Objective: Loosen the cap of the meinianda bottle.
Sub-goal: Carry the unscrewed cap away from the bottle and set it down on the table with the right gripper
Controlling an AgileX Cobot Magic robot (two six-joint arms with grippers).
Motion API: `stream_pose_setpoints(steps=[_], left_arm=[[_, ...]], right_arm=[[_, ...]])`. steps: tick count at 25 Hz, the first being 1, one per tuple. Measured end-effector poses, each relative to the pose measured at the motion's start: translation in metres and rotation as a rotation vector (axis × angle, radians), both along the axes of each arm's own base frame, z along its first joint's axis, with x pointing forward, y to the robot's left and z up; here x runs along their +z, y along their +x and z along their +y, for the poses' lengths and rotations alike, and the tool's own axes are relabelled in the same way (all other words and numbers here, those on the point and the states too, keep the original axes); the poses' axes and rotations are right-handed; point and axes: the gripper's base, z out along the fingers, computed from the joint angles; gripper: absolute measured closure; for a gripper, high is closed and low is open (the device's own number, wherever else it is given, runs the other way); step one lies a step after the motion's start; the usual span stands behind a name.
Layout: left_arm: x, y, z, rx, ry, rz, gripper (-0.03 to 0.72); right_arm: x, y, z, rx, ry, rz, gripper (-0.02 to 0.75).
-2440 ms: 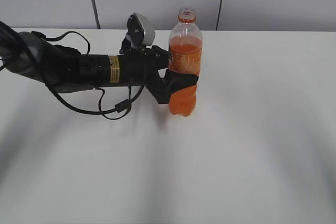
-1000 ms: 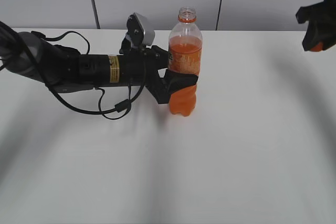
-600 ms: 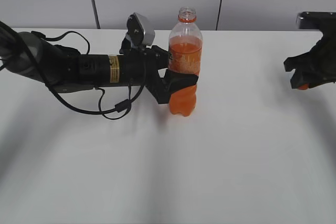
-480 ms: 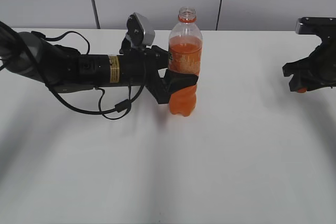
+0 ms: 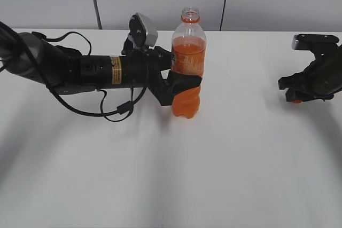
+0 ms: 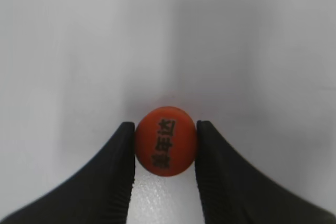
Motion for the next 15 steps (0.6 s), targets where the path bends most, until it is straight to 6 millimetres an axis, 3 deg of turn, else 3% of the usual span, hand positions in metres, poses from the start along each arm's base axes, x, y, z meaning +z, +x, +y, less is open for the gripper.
stream_pose_setpoints(steps=[15], left_arm=[[0.0,0.0,0.0,0.0,0.0,0.0,0.249]], right_arm=[[-0.014,0.004,-0.001,0.007,-0.014,-0.017,0.451]])
